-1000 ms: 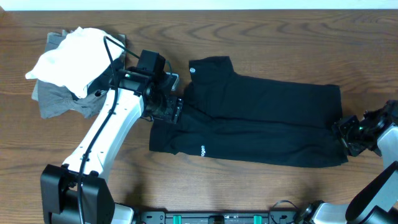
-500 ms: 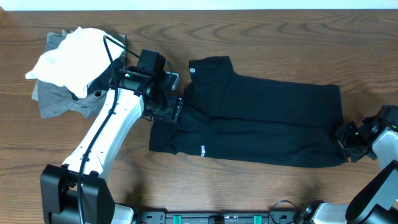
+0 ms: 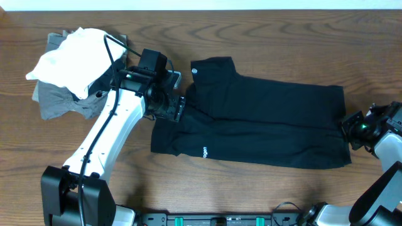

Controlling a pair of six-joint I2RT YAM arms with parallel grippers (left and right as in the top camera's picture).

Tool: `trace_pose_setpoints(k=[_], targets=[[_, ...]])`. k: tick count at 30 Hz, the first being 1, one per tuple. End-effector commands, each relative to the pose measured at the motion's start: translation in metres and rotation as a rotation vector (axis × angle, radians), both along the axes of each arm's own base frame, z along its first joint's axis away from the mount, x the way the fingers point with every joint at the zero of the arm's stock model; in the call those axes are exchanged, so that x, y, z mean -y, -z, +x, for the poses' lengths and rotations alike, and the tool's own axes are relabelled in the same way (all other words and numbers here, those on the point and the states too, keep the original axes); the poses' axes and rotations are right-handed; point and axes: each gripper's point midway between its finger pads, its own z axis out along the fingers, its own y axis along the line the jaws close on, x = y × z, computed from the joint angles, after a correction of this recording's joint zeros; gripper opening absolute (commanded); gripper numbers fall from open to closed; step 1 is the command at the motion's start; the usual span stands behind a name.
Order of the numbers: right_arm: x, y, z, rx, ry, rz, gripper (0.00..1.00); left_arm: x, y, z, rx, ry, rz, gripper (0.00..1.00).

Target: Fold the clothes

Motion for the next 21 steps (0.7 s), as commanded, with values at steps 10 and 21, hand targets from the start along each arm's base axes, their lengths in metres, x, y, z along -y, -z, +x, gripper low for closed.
trace_pose_setpoints(k=[10,21], targets=[[0.020,0.016,-0.058,-0.196,0.020,-0.006,0.41,-0.002,-0.011,0.001,0.020,-0.002,0.000,0.75],[0.006,0.037,-0.059,-0.189,0.068,0.016,0.42,-0.001,-0.012,0.004,0.031,-0.003,-0.003,0.76]])
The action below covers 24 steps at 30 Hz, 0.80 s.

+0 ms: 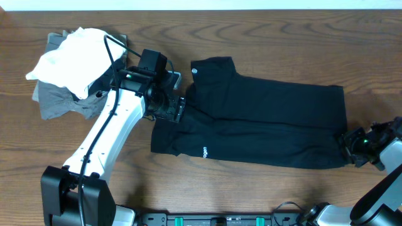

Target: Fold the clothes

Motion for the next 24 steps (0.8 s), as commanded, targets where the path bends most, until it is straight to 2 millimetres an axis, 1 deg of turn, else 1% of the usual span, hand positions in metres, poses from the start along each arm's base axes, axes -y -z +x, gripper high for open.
trace_pose_setpoints(k=[1,2,4,6,7,8,11,13,18,19,20,21,22,23,24], targets=[[-0.006,0.010,-0.004,-0.014,0.039,0.022,0.41,0.000,-0.013,0.006,0.040,-0.003,-0.005,0.76],[-0.006,0.010,-0.003,-0.011,0.046,0.022,0.37,0.000,-0.013,0.006,0.040,-0.003,-0.005,0.76],[-0.005,0.010,-0.001,-0.002,0.064,0.030,0.27,0.000,-0.013,0.007,0.042,-0.003,-0.006,0.76],[-0.004,0.009,0.001,0.008,0.069,0.027,0.21,0.000,-0.013,0.007,0.045,-0.003,-0.006,0.76],[-0.003,0.008,0.003,0.017,0.069,0.023,0.16,0.000,-0.013,0.007,0.046,-0.003,-0.007,0.76],[-0.001,0.007,0.005,0.029,0.068,0.019,0.11,0.000,-0.013,0.007,0.046,-0.003,-0.007,0.76],[0.002,0.001,0.018,0.098,0.058,0.012,0.02,0.000,-0.013,0.007,0.046,-0.003,-0.007,0.76],[0.004,-0.005,0.027,0.148,0.052,0.016,0.01,0.000,-0.013,0.007,0.046,-0.002,-0.007,0.76],[0.009,-0.028,0.052,0.288,0.022,0.029,0.01,0.000,-0.013,0.008,0.049,-0.002,-0.008,0.76],[0.008,-0.032,0.056,0.314,0.012,0.036,0.08,0.000,-0.013,0.009,0.052,-0.002,-0.008,0.76],[0.007,-0.035,0.058,0.331,0.004,0.046,0.18,0.001,-0.014,0.010,0.056,-0.002,-0.010,0.76],[0.006,-0.038,0.060,0.341,-0.001,0.054,0.33,0.001,-0.014,0.011,0.061,-0.002,-0.011,0.76],[0.004,-0.040,0.061,0.352,-0.006,0.064,0.44,0.001,-0.015,0.012,0.064,-0.002,-0.012,0.76],[0.005,-0.041,0.062,0.354,-0.007,0.062,0.48,0.001,-0.016,0.013,0.070,-0.002,-0.013,0.76],[0.005,-0.042,0.063,0.356,-0.007,0.060,0.49,0.002,-0.018,0.014,0.075,-0.002,-0.014,0.76]])
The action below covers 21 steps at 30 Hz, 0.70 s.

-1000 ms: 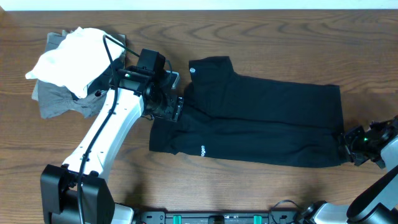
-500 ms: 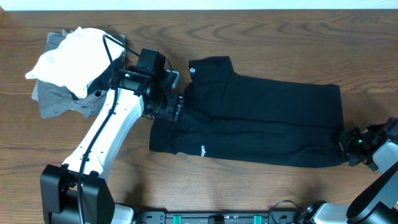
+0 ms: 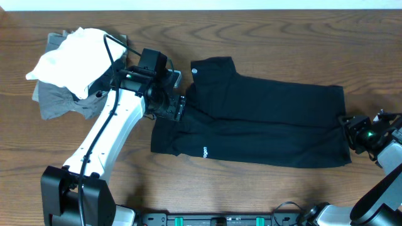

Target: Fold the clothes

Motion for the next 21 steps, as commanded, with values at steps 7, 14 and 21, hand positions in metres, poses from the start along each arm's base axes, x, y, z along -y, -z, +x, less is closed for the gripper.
trace_pose_setpoints(k=[7,14,21], targets=[[0.004,-0.053,0.027,0.122,-0.131,-0.042,0.38,0.008,-0.057,0.035,0.170,-0.003,-0.041,0.76],[0.002,-0.070,0.021,-0.102,-0.185,-0.160,0.40,0.023,-0.094,0.054,0.267,0.020,-0.128,0.76],[-0.017,-0.088,0.040,-0.068,-0.235,-0.167,0.53,0.053,-0.072,0.076,0.197,0.060,-0.249,0.75]])
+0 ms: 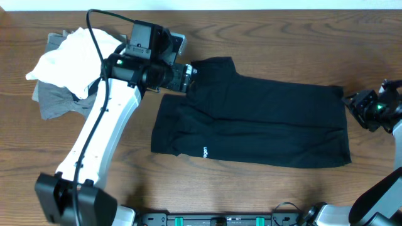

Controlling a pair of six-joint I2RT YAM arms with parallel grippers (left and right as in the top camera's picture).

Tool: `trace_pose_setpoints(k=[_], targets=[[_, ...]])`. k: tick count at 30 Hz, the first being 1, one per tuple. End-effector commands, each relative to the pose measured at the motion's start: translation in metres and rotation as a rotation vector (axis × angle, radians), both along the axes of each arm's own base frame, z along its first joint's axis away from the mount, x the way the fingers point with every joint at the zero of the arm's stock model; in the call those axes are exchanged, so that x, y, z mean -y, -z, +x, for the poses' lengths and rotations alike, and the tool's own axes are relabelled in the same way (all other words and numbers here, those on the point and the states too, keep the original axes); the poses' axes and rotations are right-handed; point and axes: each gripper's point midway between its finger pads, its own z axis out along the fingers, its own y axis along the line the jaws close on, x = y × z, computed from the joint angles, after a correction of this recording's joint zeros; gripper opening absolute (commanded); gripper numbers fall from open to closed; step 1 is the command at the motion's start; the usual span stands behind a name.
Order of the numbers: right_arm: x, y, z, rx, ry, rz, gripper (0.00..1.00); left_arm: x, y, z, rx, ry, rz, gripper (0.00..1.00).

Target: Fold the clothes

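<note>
A black garment [264, 119] lies flat across the middle of the table, with a small white logo [205, 151] near its front left edge. My left gripper [188, 70] is at the garment's far left corner, by the waistband. At the right edge, my right gripper [349, 102] sits close to the far right corner. The overhead view does not show whether either pair of fingers is open or shut, or whether they hold cloth.
A pile of clothes lies at the far left, a white garment [66, 59] on top of a grey one [53, 103]. The wooden table [251, 31] shows behind the black garment, and the left arm [94, 138] crosses the front left.
My left gripper has moved from the garment's left edge to its far left corner. My right gripper has moved from the lower right edge toward the far right corner. The garment lies much as before.
My left gripper stayed at the garment's left edge through all three earlier moments. My right gripper stood at mid right edge, then lower by the front right corner, then slightly higher. Now both are at the garment's far corners, and it still lies flat.
</note>
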Motion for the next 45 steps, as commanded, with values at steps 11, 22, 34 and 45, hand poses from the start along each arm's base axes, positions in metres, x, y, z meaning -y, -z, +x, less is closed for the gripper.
trace_pose_setpoints(k=[11,22,34,45], targets=[[-0.030,-0.009,-0.015,-0.085,-0.132,-0.003,0.57,0.039,0.088,0.108,-0.120,0.092,-0.018,0.76],[-0.034,-0.007,-0.021,-0.103,-0.161,-0.002,0.57,0.028,0.162,0.156,-0.062,0.061,0.024,0.75],[-0.032,-0.007,-0.022,-0.101,-0.180,-0.021,0.56,0.035,0.201,0.149,-0.111,0.075,0.031,0.60],[-0.008,-0.006,-0.010,-0.085,-0.127,-0.139,0.52,0.046,0.178,0.137,-0.134,0.104,-0.012,0.06]])
